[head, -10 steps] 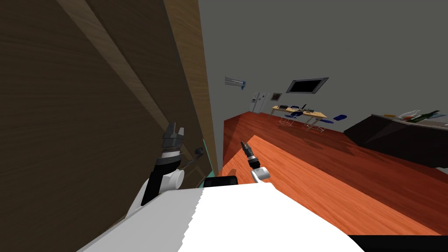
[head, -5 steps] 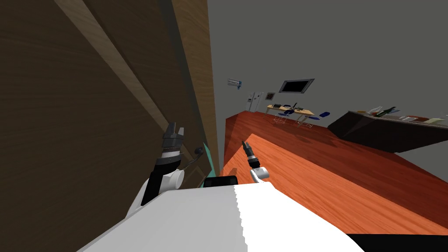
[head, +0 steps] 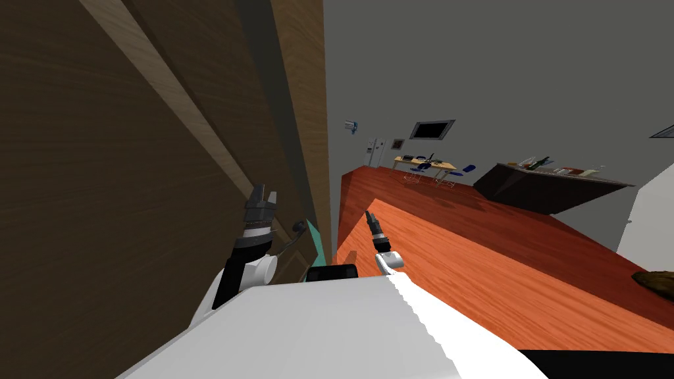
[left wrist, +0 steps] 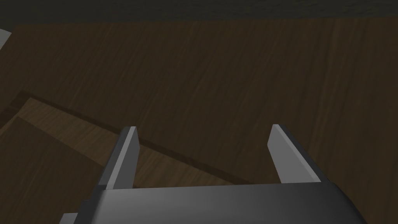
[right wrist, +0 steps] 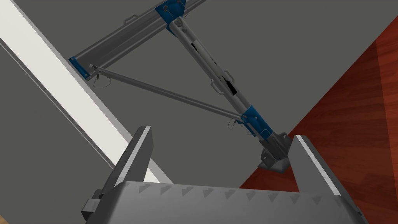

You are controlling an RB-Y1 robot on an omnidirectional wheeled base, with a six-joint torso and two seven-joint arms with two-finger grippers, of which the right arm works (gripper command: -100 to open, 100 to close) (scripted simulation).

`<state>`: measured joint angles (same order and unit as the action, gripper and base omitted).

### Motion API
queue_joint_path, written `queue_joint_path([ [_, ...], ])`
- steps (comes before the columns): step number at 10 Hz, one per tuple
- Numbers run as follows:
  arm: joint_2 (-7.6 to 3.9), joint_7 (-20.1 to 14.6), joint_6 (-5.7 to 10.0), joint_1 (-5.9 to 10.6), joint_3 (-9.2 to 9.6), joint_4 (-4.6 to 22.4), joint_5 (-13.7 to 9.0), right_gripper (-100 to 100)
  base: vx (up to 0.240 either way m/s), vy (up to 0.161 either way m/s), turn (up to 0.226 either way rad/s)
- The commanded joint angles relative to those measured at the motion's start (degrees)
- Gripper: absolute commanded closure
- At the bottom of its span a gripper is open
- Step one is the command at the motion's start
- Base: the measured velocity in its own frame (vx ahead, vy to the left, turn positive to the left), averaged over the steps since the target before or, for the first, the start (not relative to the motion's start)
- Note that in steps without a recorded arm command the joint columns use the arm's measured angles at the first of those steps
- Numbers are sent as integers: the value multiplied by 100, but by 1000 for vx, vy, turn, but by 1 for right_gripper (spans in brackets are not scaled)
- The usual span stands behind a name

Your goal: Push the door open

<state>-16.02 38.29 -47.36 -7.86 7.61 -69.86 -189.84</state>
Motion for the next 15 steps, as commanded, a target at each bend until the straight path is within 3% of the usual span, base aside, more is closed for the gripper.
queue_joint_path([
  [1,4,40,-74,30,29,48,-177,-100,-6,92,-116],
  [15,38,339,-644,314,284,459,-1638,-100,-5,101,-133],
])
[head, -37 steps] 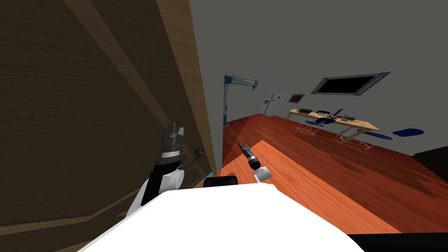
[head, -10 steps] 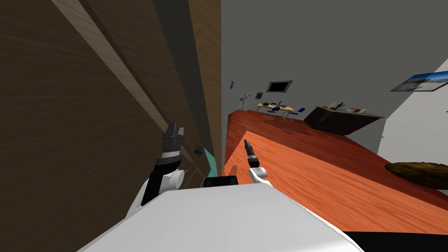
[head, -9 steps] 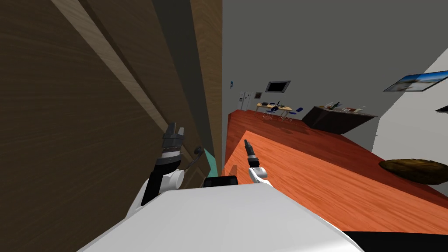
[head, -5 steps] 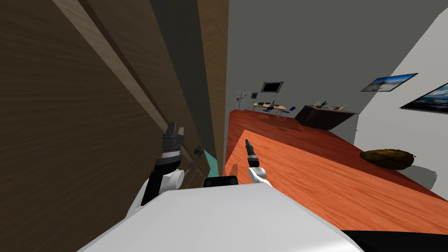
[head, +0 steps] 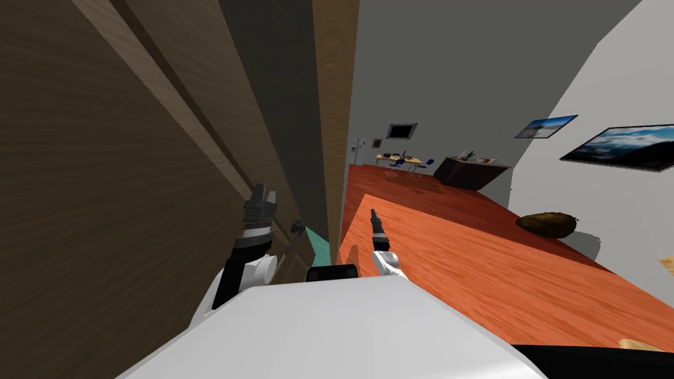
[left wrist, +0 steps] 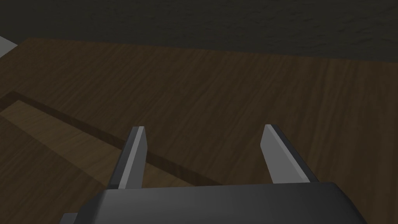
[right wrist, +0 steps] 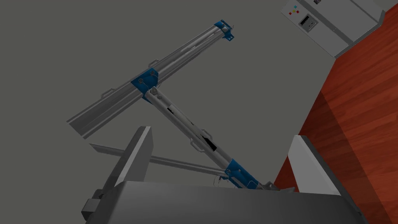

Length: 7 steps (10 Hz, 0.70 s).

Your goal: Push the door open

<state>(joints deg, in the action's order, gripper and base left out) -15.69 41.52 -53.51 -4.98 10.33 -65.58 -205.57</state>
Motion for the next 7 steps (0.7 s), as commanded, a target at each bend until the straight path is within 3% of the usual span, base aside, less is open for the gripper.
queue_joint_path([
  [1,9,37,-69,47,31,58,-166,-100,-10,98,-122],
  [7,31,162,-305,174,148,224,-766,-100,-6,99,-120],
])
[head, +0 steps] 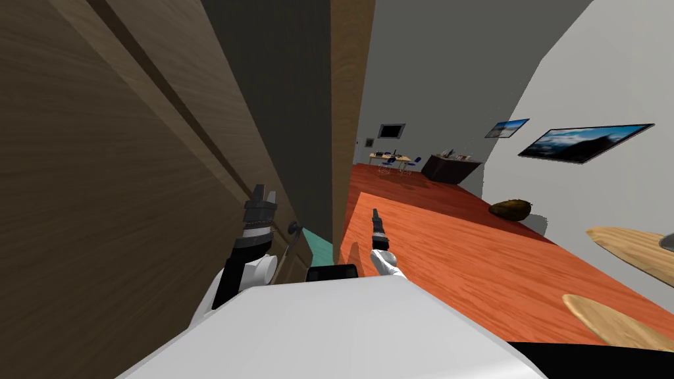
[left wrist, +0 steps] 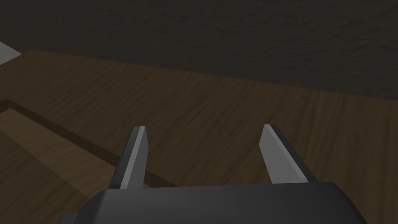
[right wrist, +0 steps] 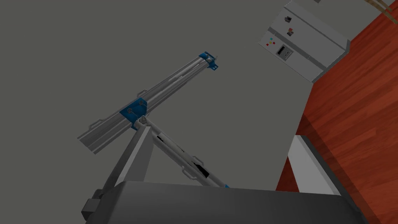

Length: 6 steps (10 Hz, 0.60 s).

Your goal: Push the door open

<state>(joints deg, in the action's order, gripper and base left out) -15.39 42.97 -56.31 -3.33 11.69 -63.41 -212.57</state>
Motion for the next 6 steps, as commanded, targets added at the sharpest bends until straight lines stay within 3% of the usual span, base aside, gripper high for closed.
queue_joint_path([
  [1,5,38,-64,30,31,35,-166,-100,-6,113,-138],
  [4,16,100,-183,93,89,118,-467,-100,-11,95,-111],
  [6,24,142,-261,135,128,173,-667,-100,-2,12,-44],
])
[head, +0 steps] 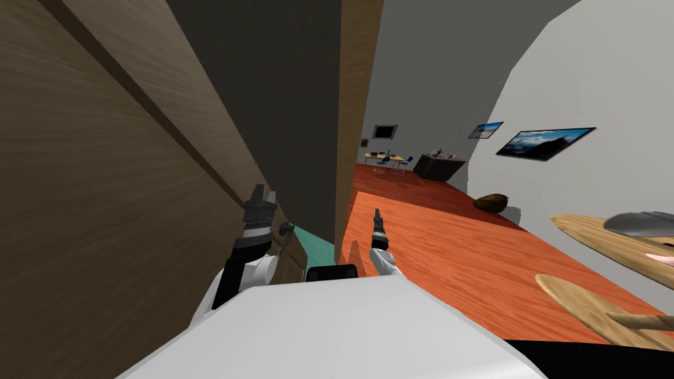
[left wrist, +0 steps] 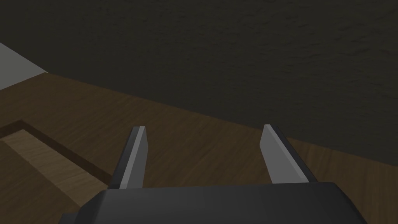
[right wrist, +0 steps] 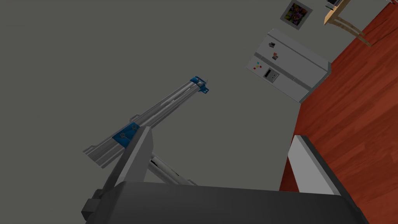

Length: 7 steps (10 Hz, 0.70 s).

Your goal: Push the door open

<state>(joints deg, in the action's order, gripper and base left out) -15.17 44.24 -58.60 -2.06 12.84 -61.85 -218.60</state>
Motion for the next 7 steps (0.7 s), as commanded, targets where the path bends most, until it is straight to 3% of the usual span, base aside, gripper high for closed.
queue_joint_path([
  [1,6,36,-73,30,33,44,-164,-100,6,38,-33],
  [7,19,97,-188,93,91,125,-458,-100,-11,58,-71],
])
